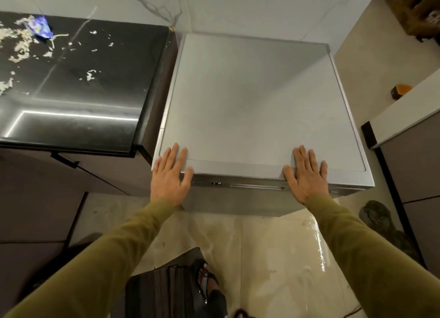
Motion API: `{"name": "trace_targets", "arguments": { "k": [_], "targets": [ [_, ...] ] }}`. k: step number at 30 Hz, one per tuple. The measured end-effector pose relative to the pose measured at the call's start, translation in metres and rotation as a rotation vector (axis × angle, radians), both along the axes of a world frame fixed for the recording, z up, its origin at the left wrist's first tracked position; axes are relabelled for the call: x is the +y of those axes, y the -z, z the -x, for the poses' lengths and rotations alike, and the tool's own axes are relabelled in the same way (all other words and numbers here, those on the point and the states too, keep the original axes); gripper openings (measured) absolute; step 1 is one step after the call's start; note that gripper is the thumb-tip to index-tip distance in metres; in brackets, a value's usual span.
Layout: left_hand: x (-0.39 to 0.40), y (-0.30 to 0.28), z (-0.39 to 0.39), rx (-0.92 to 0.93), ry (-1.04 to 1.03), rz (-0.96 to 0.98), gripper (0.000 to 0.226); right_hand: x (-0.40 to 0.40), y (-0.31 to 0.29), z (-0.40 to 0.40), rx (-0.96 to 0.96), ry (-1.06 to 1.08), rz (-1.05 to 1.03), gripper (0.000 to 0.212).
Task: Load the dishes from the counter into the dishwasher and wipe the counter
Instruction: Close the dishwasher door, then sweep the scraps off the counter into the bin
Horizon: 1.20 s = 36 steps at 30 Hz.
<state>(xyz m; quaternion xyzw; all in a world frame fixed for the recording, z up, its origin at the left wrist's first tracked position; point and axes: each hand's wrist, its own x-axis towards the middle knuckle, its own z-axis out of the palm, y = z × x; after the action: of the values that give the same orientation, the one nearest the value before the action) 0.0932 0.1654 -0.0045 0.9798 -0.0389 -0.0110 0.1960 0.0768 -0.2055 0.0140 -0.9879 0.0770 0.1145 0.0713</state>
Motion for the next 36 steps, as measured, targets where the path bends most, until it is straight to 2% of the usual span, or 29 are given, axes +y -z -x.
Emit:
{"name": "trace_targets", "arguments": {
  "k": [14, 20, 22, 24, 28, 31, 34, 36],
  "targets": [
    [-0.003, -0.002, 0.003, 0.03, -0.043, 0.134, 0.065, 0.002, 0.004, 0.007, -0.031, 0.065, -0.019, 0.076],
    [0.002, -0.005, -0.003, 0.083, -0.074, 0.235, 0.062, 0.029, -0.002, -0.014, -0.02, 0.292, -0.109, 0.083],
    [-0.001, -0.009, -0.003, 0.106, -0.11, 0.263, 0.06, 0.047, -0.009, -0.029, 0.0, 0.294, -0.148, 0.081],
    [-0.007, -0.016, -0.003, 0.128, -0.167, 0.307, 0.056, 0.067, -0.012, -0.049, 0.019, 0.211, -0.186, 0.072],
    [-0.012, -0.03, -0.008, 0.193, -0.282, 0.397, 0.051, 0.122, -0.02, -0.098, 0.059, -0.062, -0.211, 0.074],
    [-0.01, -0.037, -0.014, 0.229, -0.341, 0.57, 0.038, 0.167, -0.028, -0.122, 0.022, -0.233, -0.305, 0.082],
    [-0.006, -0.044, -0.019, 0.289, -0.395, 0.717, 0.026, 0.208, -0.036, -0.137, 0.052, -0.401, -0.384, 0.073],
    [0.001, -0.047, -0.019, 0.297, -0.433, 0.771, 0.026, 0.234, -0.038, -0.143, 0.067, -0.503, -0.414, 0.082]
  ]
}}
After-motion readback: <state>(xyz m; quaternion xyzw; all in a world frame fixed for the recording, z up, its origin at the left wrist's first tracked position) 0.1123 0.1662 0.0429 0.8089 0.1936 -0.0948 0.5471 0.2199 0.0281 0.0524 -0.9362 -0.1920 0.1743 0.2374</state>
